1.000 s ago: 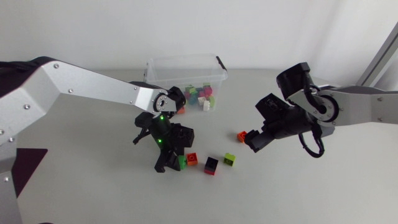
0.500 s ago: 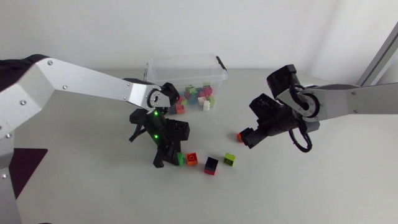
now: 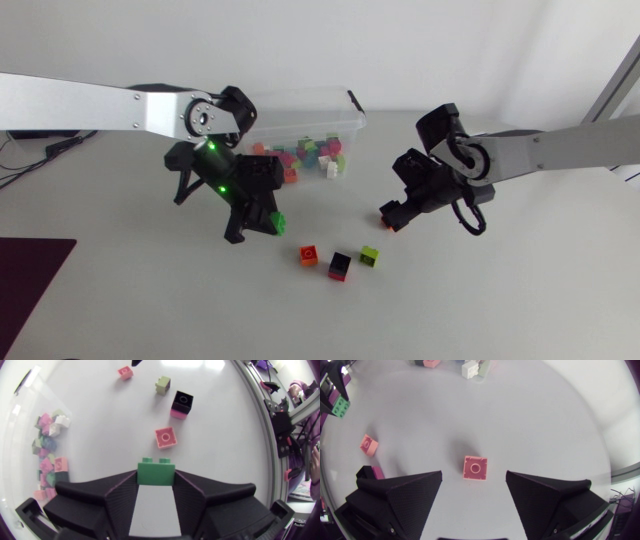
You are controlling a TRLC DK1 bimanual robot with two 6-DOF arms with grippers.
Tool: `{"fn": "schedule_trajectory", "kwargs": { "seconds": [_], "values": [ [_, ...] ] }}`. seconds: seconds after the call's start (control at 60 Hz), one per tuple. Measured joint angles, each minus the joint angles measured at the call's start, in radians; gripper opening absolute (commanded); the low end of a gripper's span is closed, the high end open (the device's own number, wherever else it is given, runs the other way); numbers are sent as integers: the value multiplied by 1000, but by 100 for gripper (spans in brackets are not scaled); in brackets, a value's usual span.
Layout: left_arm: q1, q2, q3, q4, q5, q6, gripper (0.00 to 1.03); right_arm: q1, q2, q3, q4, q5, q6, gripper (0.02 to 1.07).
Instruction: Place the duplo bricks in the container
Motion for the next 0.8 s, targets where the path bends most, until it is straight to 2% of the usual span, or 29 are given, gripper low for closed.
{"fn": "schedule_trajectory", "kwargs": {
  "seconds": [0.033,0.133,0.25,0.367,0.433,0.617,0.633,0.7,0.8],
  "values": [
    [11,-25,0,0,10,-7,40,0,19,21,0,7,0,91],
    [38,-55,1,0,32,-27,40,0,60,54,0,13,0,78],
    [69,-61,15,10,54,-62,40,3,98,69,0,21,0,73],
    [93,-62,44,48,79,-117,40,5,133,78,-2,32,0,60],
    [103,-64,64,79,90,-154,40,5,150,83,-4,40,0,57],
    [109,-66,104,140,98,-225,40,5,200,106,-3,48,0,56],
    [109,-66,106,147,98,-234,40,6,203,107,-3,51,0,55],
    [110,-66,110,175,97,-262,40,10,212,107,-5,58,0,38],
    [117,-66,112,254,98,-319,40,17,214,108,-6,66,1,35]
  ]
}}
